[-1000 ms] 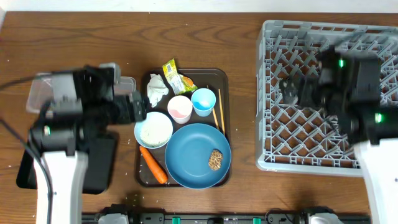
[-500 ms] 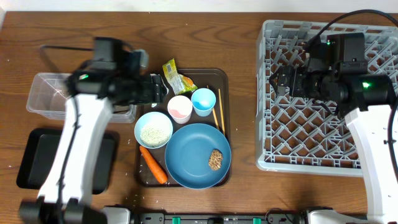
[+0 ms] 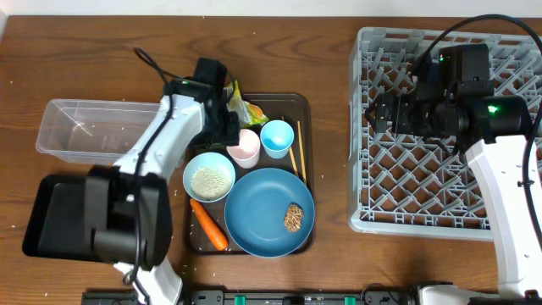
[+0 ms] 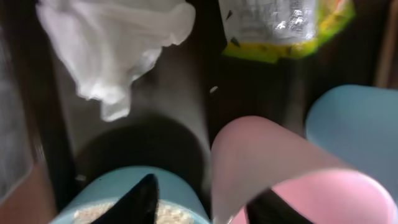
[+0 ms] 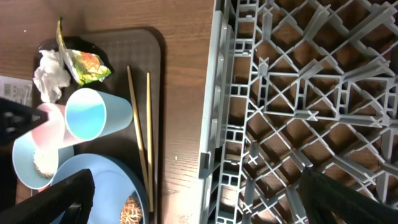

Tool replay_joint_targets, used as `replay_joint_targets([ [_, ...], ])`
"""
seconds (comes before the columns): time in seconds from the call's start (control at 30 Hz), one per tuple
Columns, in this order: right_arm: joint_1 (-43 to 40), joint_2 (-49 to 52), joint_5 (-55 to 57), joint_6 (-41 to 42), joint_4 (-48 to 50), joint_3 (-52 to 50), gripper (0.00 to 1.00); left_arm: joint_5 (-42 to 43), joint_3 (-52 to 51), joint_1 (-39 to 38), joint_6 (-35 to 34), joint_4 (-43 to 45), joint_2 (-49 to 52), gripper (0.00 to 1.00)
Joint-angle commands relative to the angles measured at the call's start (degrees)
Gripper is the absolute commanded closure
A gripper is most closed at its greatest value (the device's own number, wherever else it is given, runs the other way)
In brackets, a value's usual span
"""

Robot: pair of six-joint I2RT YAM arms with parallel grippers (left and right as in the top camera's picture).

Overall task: Sort waste into correct bins and load items into the dishwasher rack
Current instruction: 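Grasp the pink cup with the left gripper and lift it, then hand the pink cup to the right gripper, place it in the rack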

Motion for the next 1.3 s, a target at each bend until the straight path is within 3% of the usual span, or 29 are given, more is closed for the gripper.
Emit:
replay_joint_targets([
  [0.0, -0.79, -0.04, -0.55, 0.15, -0.15, 1.14, 0.01, 1.16, 0.85, -0.09, -0.68, 0.7, 2.16, 0.65],
  [0.1, -0.79, -0.04, -0.55, 0.15, -0.13, 1.14, 0.01, 1.16, 0.85, -0.2, -0.7, 0.94, 2.8, 0.92],
  [0.13, -0.79, -0.04, -0.55, 0.15, -0.13, 1.14, 0.01, 1.14, 0.85, -0.2, -0.68, 0.92, 2.58, 0.94],
  [0.3, -0.79, -0.04, -0.55, 0.15, 0.04, 1.14, 0.02, 1.11, 0.87, -0.17, -0.68, -0.48, -1.66, 0.94],
  [0.37, -0.79, -0.04, -0.2, 0.13, 0.07, 1.14, 0.07, 1.07, 0.94, -0.17, -0.66, -1.42, -4.68, 0.94],
  [0.57, -0.79, -0.07, -0.26, -1.95, 0.74, 1.14, 0.05, 3.45, 1.03, -0.02, -0.5, -2.95, -17.05, 0.94],
  [0.7, -0.79, -0.13, -12.92, -10.99, 2.54, 1.14, 0.12, 17.77, 1.03, 0.09, 4.42, 0.46, -21.9, 0.94],
  [0.83, -0.79, -0.15, -33.07, -20.74, 4.63, 1.14, 0.16, 35.19, 1.03, 0.09, 4.59, 6.05, -22.29, 0.94],
  [0.97, -0.76, -0.15, -46.4, -24.72, 7.08, 1.14, 0.19, 49.46, 1.01, 0.09, 4.57, 11.56, -21.92, 0.94],
  [1.1, -0.2, -0.15, -55.52, -28.26, 9.4, 1.14, 0.19, 59.98, 1.01, 0.07, 4.52, 16.96, -21.94, 0.94],
  [1.27, 2.38, -0.13, -57.2, -29.62, 12.13, 1.14, 0.18, 65.33, 1.01, 0.04, 4.31, 19.61, -21.94, 0.94],
])
